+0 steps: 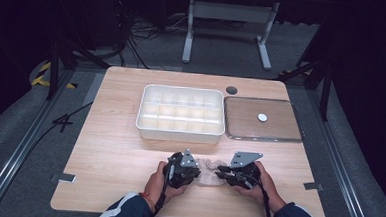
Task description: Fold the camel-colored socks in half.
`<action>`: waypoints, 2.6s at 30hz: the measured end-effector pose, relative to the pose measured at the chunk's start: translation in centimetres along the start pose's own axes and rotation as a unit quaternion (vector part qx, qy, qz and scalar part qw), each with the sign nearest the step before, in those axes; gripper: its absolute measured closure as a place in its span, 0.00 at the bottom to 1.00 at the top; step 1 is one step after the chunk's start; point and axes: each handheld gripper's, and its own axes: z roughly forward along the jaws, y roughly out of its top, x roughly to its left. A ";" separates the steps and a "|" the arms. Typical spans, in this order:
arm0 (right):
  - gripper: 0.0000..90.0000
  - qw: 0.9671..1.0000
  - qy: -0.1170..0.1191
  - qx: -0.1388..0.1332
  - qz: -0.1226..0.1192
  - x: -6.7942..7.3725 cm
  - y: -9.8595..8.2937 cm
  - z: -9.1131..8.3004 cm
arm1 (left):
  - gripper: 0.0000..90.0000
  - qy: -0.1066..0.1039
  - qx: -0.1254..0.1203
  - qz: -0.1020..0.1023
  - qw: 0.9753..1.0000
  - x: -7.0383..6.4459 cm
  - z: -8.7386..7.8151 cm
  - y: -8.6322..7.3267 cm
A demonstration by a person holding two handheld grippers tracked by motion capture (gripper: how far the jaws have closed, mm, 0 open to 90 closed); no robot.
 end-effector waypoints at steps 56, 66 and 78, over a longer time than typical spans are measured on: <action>0.89 1.000 0.001 0.013 -0.006 0.3 0.1 0.5 | 0.93 0.003 -0.055 -0.011 0.998 1.1 -3.9 -0.4; 0.87 1.000 0.000 0.007 0.003 0.3 0.0 0.5 | 0.94 -0.010 -0.061 0.020 0.998 -0.5 -2.2 2.0; 0.78 0.999 -0.033 -0.033 0.017 -0.9 0.0 -2.8 | 0.94 -0.008 -0.054 0.028 0.998 -0.9 -1.3 2.7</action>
